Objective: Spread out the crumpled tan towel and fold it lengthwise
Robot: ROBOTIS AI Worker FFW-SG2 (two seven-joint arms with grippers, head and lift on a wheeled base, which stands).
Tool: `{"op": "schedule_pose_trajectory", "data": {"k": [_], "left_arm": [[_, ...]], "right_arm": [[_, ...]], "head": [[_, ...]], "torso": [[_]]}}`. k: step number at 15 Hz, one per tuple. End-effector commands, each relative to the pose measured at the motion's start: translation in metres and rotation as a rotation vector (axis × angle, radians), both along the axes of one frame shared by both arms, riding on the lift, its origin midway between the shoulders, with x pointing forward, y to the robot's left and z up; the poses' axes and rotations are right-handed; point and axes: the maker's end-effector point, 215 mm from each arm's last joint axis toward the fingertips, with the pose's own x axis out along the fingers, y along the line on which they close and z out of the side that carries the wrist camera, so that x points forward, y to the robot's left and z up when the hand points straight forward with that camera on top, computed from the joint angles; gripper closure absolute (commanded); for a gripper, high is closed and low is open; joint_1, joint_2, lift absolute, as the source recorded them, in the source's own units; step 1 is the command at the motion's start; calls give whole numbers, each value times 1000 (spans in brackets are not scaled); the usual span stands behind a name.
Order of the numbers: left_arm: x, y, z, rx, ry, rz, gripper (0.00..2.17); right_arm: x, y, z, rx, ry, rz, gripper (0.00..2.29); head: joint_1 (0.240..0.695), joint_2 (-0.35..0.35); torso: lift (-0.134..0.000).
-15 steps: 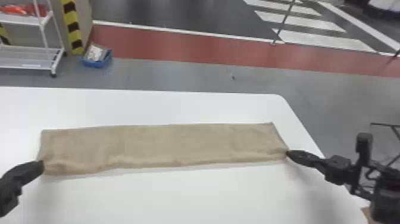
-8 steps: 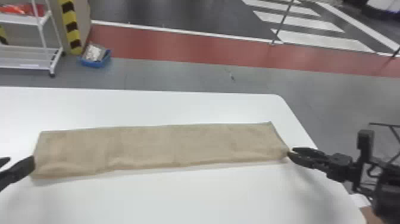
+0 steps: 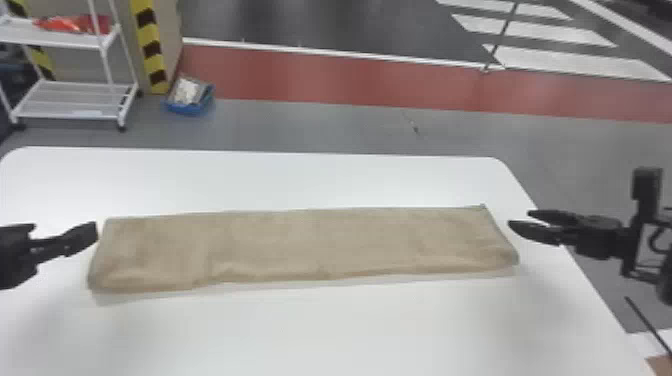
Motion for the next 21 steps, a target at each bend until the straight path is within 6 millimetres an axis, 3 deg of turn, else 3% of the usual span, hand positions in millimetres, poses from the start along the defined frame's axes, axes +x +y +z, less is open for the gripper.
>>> {"op": "schedule_pose_trajectory", "data": {"k": [1,5,9,13,16,21], "left_arm": [[9,-6,-11,-45,91,-20,137],[12,-8,-37,-83,238,-38,134],[16,-13,-36,-79,241,-53,130],[17,-22,-36,-83,240,-73,124],[17,-30,-37,-82,244,-91,124],[0,-35,-50,-83,300,-112,124]], "right_arm": [[22,17,13,0,2,26,191],[31,15,9,-21,35,24,194],[34,2,-8,-26,101,13,194],[36,13,-27,-57,151,56,201],[34,5,-39,-92,168,36,211],[27,-5,-44,-94,173,17,221]], "head": [[695,-181],[695,-158],[695,-160],[695,-175],[695,-177],[695,-199]], "torso": [[-124],[-124],[-124],[-124],[-124],[-124]]}}
